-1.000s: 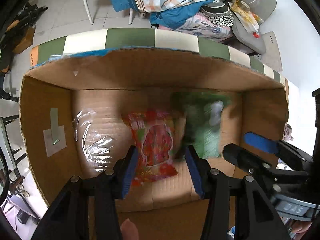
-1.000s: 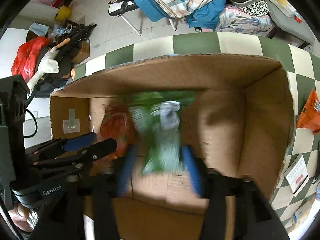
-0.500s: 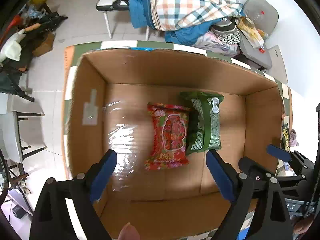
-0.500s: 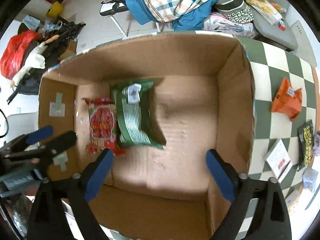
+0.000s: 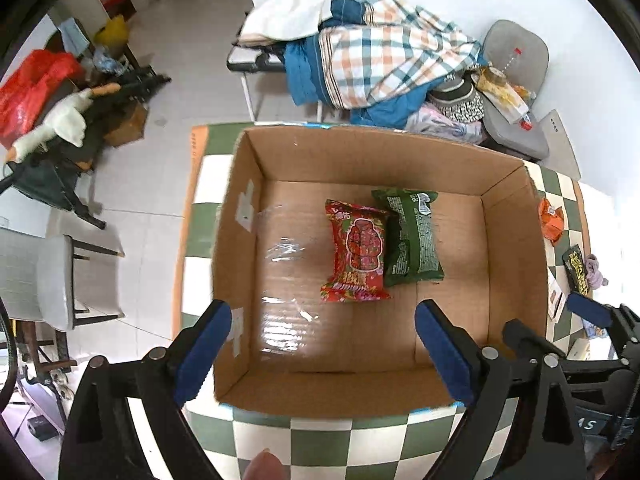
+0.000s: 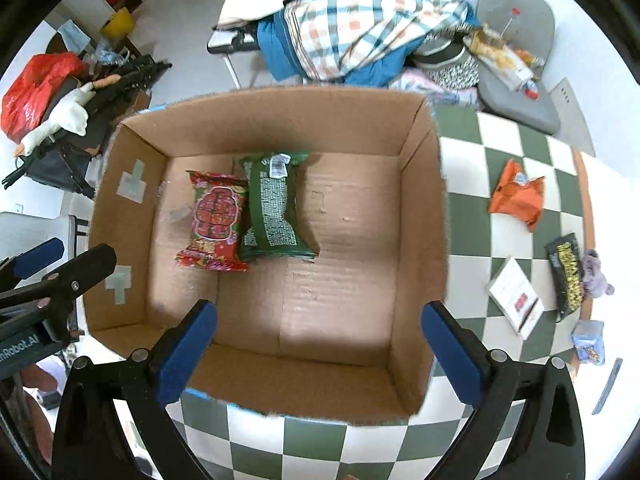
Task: Organize soft objects
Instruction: 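Carry both bags over the cardboard box and open both tools to drop them, then grasp the white box with the left tool while the right tool grasps the yellow tissue pack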
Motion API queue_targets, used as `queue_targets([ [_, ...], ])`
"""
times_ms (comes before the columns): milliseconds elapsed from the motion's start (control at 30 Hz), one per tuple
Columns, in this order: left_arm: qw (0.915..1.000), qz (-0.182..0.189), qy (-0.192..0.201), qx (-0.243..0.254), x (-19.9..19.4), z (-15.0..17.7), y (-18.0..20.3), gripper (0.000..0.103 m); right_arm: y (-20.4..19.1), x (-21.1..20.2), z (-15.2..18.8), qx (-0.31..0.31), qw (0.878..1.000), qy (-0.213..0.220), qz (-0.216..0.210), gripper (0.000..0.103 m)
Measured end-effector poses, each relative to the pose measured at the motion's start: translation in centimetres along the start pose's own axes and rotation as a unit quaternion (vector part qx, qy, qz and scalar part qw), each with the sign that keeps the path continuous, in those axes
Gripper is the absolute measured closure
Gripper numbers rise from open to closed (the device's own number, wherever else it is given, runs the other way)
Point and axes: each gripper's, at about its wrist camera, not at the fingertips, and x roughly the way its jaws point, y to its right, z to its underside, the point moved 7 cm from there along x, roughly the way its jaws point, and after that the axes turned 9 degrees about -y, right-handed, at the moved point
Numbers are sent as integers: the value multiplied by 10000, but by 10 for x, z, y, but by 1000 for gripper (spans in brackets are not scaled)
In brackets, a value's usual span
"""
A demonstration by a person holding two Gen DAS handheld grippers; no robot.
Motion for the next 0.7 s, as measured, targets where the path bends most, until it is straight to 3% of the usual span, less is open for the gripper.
queue_targets([
  [333,9994,151,305,-18,-55,43,5,9,-6,-60,55,-52,9987,468,-195,0],
  [533,9990,165,389,-108,-78,58,14,9,-7,-87,81,-74,9965,634,-543,0],
  [700,9991,267,323,51,-90,63,57,9,26,-100,94,96,9942,645,-858,0],
])
